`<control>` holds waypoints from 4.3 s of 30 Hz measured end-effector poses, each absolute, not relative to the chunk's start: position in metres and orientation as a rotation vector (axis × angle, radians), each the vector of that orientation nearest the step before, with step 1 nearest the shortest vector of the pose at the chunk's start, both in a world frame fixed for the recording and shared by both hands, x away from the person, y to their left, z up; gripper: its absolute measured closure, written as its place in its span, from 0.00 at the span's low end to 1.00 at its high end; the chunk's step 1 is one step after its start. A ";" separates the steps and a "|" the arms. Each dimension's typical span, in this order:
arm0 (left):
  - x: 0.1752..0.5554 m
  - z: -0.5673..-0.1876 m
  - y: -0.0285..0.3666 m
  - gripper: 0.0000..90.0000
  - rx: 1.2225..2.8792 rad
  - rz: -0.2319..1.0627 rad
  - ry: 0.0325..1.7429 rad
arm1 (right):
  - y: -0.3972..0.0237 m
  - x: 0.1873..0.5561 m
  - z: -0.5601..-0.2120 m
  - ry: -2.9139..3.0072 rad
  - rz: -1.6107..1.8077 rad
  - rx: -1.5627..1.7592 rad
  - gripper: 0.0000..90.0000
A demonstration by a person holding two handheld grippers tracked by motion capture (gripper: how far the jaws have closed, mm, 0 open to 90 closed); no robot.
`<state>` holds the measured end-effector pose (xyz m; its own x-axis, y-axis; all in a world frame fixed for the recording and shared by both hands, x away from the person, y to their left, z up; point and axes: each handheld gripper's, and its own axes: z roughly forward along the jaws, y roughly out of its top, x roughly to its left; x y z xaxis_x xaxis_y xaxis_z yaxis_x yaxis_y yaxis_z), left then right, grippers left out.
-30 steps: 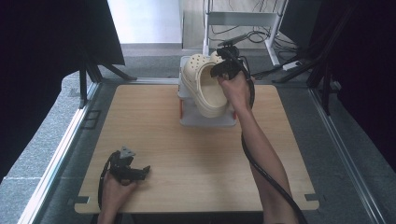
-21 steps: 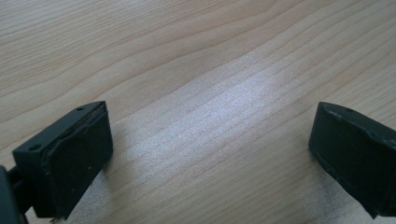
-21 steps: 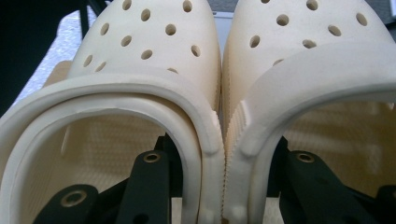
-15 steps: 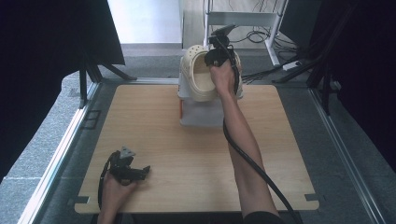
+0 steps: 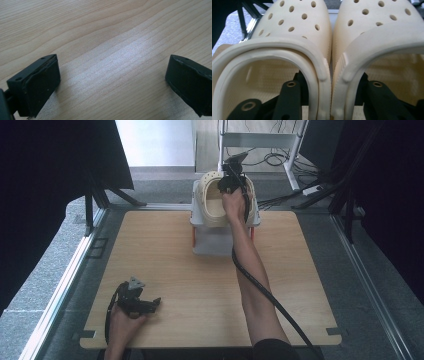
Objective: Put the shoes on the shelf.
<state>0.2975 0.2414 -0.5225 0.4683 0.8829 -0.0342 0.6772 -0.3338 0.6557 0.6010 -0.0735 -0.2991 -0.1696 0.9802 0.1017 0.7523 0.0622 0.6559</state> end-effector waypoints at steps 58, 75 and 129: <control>0.298 -0.523 0.241 0.00 2.113 0.445 1.289 | -0.132 0.464 -0.282 2.417 1.099 1.059 0.10; 0.298 -0.523 0.241 0.00 2.109 0.446 1.291 | -0.170 0.426 -0.302 2.444 1.123 1.034 0.12; 0.297 -0.523 0.241 0.00 2.110 0.445 1.293 | -0.269 0.339 -0.416 2.378 1.114 1.165 0.14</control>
<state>0.2974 0.2410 -0.5226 0.4644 0.8850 -0.0332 0.6773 -0.3308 0.6572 0.3395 -0.2689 -0.4163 -0.6411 0.7622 0.0892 0.5565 0.3817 0.7380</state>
